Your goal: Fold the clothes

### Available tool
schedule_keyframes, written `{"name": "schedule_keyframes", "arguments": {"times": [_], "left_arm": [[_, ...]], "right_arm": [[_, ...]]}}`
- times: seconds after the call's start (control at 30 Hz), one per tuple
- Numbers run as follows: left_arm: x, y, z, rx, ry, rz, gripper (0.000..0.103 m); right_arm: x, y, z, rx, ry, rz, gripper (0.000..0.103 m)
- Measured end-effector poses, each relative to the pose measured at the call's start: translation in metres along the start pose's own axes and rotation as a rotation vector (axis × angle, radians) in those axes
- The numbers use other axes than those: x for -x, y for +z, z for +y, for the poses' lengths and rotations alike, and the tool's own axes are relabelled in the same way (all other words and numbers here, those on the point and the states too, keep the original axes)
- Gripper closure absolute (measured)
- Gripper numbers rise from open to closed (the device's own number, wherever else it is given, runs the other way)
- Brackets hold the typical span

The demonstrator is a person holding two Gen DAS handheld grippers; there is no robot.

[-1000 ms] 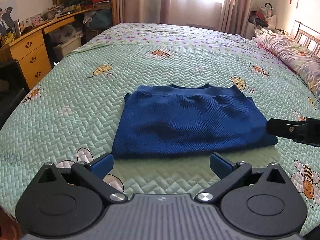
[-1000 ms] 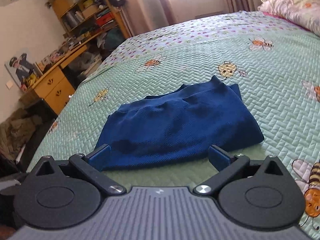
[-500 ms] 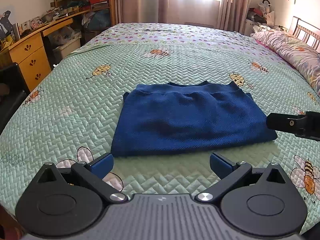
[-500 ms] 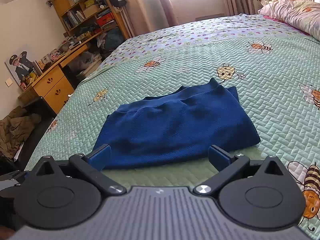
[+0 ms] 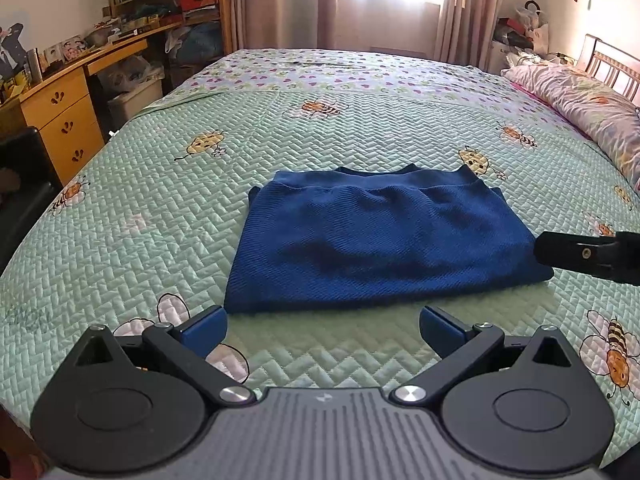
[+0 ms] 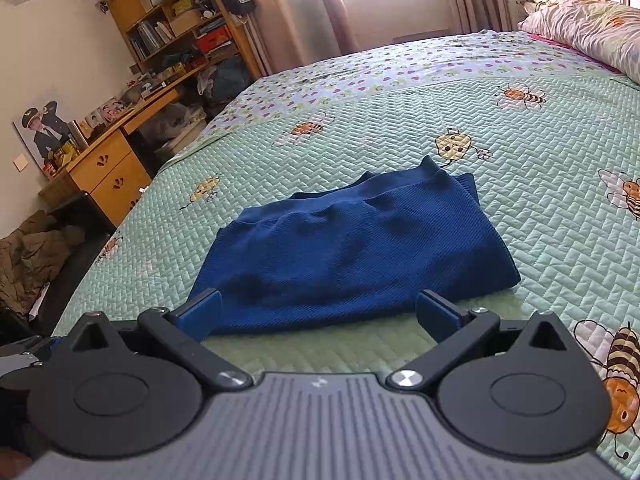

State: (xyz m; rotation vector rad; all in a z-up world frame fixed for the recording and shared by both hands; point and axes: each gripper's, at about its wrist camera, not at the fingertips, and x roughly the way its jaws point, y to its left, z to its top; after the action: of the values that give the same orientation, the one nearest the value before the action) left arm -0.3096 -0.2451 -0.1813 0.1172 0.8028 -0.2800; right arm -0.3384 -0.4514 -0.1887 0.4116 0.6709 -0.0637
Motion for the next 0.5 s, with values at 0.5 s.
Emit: {"name": "schedule_keyframes", "arguments": {"times": [0.5], "left_arm": [[-0.003,-0.004,-0.003,-0.007,-0.002,0.01,0.001]], "right_arm": [[-0.007,-0.011,-0.005,-0.036,0.013,0.031,0.0]]}}
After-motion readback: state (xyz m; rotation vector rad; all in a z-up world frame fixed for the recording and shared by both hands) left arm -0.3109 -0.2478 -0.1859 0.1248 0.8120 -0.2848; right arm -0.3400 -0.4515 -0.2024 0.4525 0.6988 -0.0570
